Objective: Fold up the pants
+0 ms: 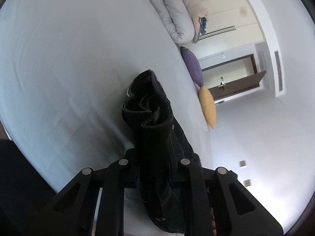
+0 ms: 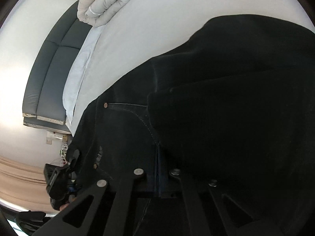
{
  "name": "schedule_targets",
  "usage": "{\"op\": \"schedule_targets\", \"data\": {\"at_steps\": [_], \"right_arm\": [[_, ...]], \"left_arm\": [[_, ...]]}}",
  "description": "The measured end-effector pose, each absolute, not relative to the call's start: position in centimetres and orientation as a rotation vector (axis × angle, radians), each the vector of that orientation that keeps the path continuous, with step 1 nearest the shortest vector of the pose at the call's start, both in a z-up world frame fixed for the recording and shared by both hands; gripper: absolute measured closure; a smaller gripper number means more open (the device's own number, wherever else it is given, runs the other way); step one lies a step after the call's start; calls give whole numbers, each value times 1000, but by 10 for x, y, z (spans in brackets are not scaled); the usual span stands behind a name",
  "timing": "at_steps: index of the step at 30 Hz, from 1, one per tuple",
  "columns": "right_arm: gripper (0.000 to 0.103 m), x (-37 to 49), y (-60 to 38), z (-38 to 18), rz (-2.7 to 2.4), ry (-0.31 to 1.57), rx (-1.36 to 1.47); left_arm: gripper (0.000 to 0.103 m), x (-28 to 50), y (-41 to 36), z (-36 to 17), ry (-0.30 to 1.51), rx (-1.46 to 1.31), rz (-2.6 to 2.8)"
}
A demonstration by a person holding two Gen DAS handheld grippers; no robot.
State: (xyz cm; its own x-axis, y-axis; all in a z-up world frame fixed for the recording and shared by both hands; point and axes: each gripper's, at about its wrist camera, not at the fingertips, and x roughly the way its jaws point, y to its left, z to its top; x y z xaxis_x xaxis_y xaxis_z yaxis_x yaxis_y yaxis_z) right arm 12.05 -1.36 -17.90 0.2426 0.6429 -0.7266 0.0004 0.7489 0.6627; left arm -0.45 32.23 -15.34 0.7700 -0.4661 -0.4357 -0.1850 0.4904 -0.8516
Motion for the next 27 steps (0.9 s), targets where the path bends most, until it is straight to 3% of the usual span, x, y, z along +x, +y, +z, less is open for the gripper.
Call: {"op": "schedule_targets", "data": {"at_steps": [13,18,19,20,22,25,27], "right_arm": [[103,108,-22,-187,420,1174,626],[103,101,-42,-183,456,1175,780],[97,100,-45,-179,467,1175,799],[77,98,-48,-175,489,1164,821],[52,94,-55,-158,515,1108,844],[48,94,-66,-139,591,1055,885],[38,95,-74,-133,644,1047,935]], "left_arm": [[88,0,233,-49,602,-588,-276],[88,-1,171,-18,571,-390,-353],[88,-2,159,-14,568,-352,-363],[88,-4,151,-13,570,-333,-369],[88,-3,133,-12,577,-281,-384],[88,10,105,-12,593,-215,-411],[88,14,83,-13,593,-151,-434]]}}
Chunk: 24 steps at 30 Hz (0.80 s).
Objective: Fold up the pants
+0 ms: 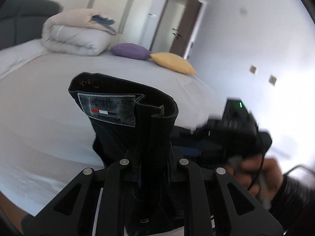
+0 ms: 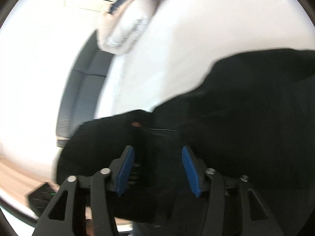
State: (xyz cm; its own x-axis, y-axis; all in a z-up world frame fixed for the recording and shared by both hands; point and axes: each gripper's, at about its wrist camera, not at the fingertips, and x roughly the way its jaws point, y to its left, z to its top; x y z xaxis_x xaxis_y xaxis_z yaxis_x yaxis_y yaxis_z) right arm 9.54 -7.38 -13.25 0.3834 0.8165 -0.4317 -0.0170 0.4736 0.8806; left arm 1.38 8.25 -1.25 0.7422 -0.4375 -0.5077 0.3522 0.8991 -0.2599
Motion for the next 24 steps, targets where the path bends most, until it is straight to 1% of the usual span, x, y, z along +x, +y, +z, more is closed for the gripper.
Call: {"op": "schedule_targets", "data": {"at_steps": [1,2,6,9,10,14,17,18,19,20,21,22,23,24], "right_arm": [[32,96,-80,-132,660,1048,950],[29,97,-86,-133,665,1052,954],[26,92,-111,-135,691,1045,977],[15,81,-124,-124,752,1011,945],[9,78,-133,-127,763,1006,939],[8,70,-137,-124,771,989,933],[7,74,-128,-126,715,1031,864],[8,76,-125,-126,695,1045,835],[12,78,-121,-127,678,1061,800],[20,79,-117,-127,678,1070,777],[24,81,-113,-127,677,1077,756],[31,83,-108,-127,669,1089,723],[42,83,-104,-127,662,1092,688],[48,85,-104,-127,655,1094,668]], "left_arm": [[88,13,70,-13,593,-110,-448],[88,6,58,-16,596,-78,-459],[88,0,0,-43,635,106,-500],[88,-1,-31,-59,657,192,-517],[88,0,-38,-63,662,212,-519],[88,4,-66,-80,700,262,-517],[88,8,-85,-93,715,331,-512],[88,4,-91,-98,717,364,-513],[88,4,-96,-101,717,384,-515],[88,4,-103,-104,719,405,-517],[88,1,-99,-109,720,417,-518],[88,1,-103,-111,722,426,-519],[88,4,-101,-116,727,433,-517],[88,6,-103,-120,733,436,-517]]}}
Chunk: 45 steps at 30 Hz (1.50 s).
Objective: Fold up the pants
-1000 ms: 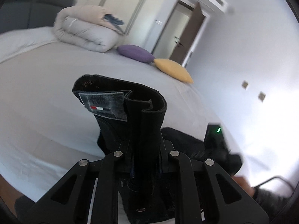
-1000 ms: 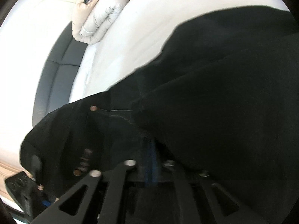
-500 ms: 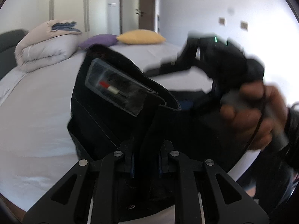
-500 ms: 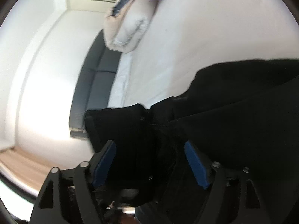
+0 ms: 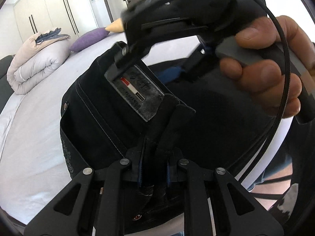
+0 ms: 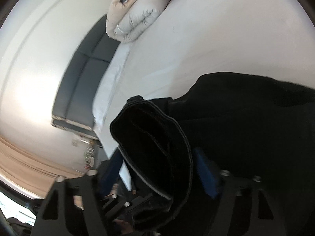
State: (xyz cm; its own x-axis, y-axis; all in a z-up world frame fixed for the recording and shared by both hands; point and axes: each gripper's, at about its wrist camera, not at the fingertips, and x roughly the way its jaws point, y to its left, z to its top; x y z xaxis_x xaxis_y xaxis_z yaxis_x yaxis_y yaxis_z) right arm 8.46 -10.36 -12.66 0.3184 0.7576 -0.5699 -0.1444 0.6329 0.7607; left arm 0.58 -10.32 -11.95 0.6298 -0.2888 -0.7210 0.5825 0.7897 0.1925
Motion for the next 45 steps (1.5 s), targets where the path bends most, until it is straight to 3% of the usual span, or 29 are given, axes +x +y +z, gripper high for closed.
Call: {"op": "schedule_targets", "data": {"at_steps": [2,5,29,45], "right_arm": [[75,87,-104,-128,617,1102,635],[86,88,-113,-134,570,1111,634],[91,63,-192,-145,408,1048,631],[91,47,-224,-131,364,1011,573]], "left_arm": [[88,10,-107,-123,742,436,-521],[88,25,-102,-130,750,453,-529],[89,72,-163,-147,769,514,-722],[89,73,-113,-147,771,503,-797]]}}
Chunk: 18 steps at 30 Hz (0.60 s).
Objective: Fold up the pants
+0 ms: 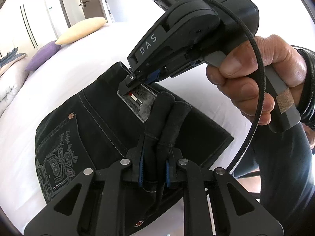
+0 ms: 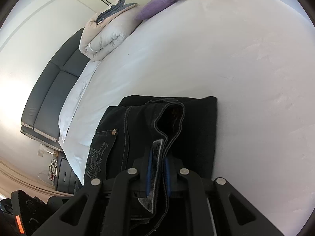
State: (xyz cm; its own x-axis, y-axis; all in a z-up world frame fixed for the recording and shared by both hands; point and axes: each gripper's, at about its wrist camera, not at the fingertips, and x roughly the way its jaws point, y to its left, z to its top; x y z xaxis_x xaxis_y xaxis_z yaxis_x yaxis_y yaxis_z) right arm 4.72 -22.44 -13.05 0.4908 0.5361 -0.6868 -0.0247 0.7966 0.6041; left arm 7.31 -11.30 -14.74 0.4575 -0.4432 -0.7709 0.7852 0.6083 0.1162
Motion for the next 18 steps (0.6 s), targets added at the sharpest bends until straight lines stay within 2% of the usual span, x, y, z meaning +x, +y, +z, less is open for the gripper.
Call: {"op": "schedule_targets", "data": {"at_steps": [18], "right_arm": [[90,43,-245,-139,326,1024,589]], "left_arm": [[88,102,-80,-174,786,507,-828]]}}
